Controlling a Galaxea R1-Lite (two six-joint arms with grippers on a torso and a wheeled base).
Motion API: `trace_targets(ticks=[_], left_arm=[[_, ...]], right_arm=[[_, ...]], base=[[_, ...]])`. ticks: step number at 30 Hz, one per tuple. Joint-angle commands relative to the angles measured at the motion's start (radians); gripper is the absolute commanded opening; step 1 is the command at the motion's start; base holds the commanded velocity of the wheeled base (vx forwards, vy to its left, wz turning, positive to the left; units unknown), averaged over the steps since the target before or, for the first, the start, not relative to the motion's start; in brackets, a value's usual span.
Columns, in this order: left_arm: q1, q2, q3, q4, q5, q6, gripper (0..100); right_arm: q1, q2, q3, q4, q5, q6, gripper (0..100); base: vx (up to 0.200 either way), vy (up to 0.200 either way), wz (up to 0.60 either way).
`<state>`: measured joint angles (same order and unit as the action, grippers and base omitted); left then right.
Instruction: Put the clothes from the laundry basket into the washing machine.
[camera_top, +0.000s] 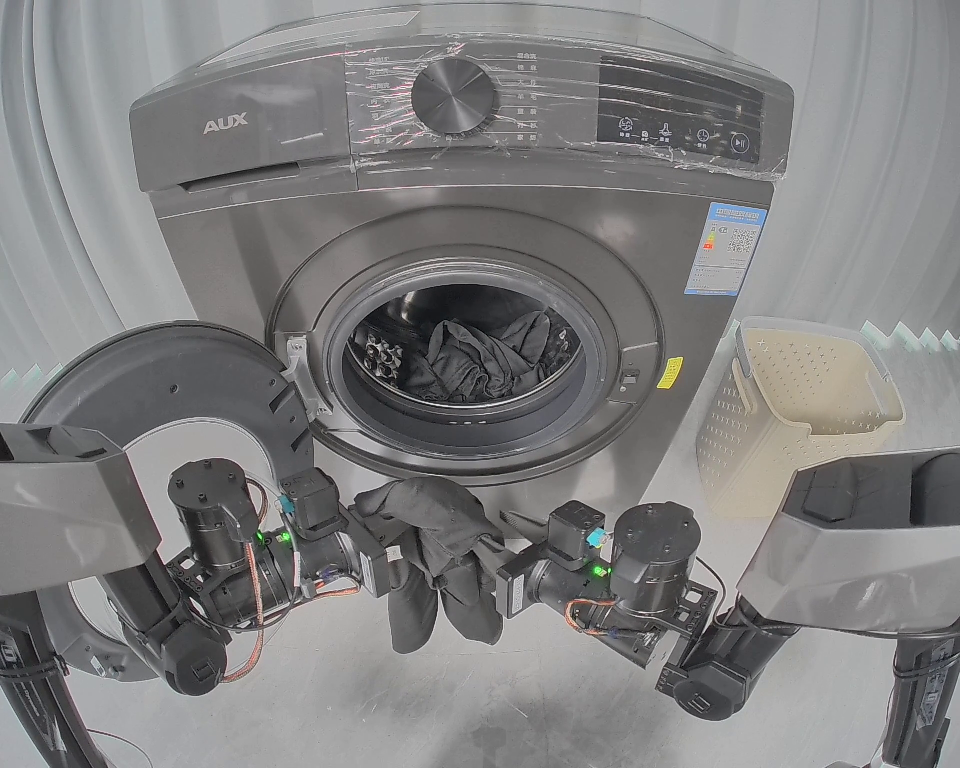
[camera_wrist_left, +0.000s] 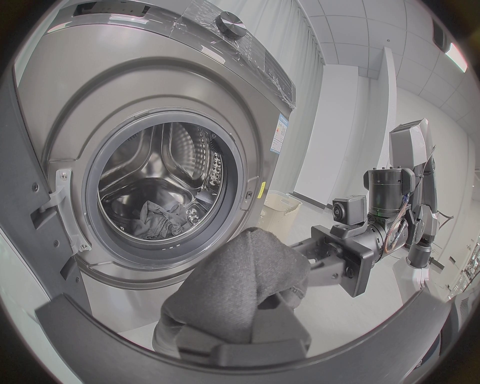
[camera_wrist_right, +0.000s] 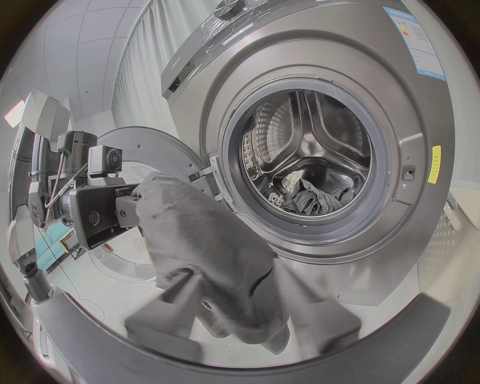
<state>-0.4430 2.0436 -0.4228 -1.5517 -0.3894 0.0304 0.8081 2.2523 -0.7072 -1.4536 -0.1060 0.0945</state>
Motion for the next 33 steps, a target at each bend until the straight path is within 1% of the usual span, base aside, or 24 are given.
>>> trace_targets(ticks=[1, 6, 10, 17, 18, 24, 26, 33], left_arm=[[0.001, 0.007, 0.001, 0.001, 0.000, -0.001, 0], [0.003, 0.015, 0.001, 0.001, -0.002, -0.001, 0], [0.006, 0.030, -0.007, -0.001, -0.002, -0.003, 0], [0.001, 0.020, -0.005, -0.001, 0.000, -0.003, 0], [0.001, 0.018, -0.007, -0.001, 0.000, -0.004, 0], [-0.002, 0.017, -0.007, -0.001, 0.000, -0.004, 0], [-0.002, 0.015, -0.007, -0.001, 0.000, -0.009, 0], [-0.003, 0.015, -0.007, -0.002, 0.000, -0.010, 0]], right_arm=[[0.014, -0.007, 0.006, -0.005, -0.001, 0.002, 0], [0.028, -0.036, 0.023, -0.005, -0.003, 0.005, 0], [0.049, -0.079, 0.060, -0.007, -0.004, 0.011, 0], [0.034, -0.060, 0.075, -0.004, -0.006, 0.013, 0], [0.033, -0.046, 0.072, -0.004, -0.006, 0.013, 100], [0.026, 0.010, 0.018, -0.004, -0.004, 0.010, 100], [0.026, 0.023, 0.000, -0.002, -0.006, 0.010, 100], [0.026, 0.039, -0.031, -0.002, -0.006, 0.011, 100]], base=[[0.000, 0.000, 0.00], [0.000, 0.000, 0.00], [0.000, 0.000, 0.00], [0.000, 0.000, 0.00], [0.000, 0.000, 0.00], [0.000, 0.000, 0.00], [0.000, 0.000, 0.00], [0.000, 0.000, 0.00]])
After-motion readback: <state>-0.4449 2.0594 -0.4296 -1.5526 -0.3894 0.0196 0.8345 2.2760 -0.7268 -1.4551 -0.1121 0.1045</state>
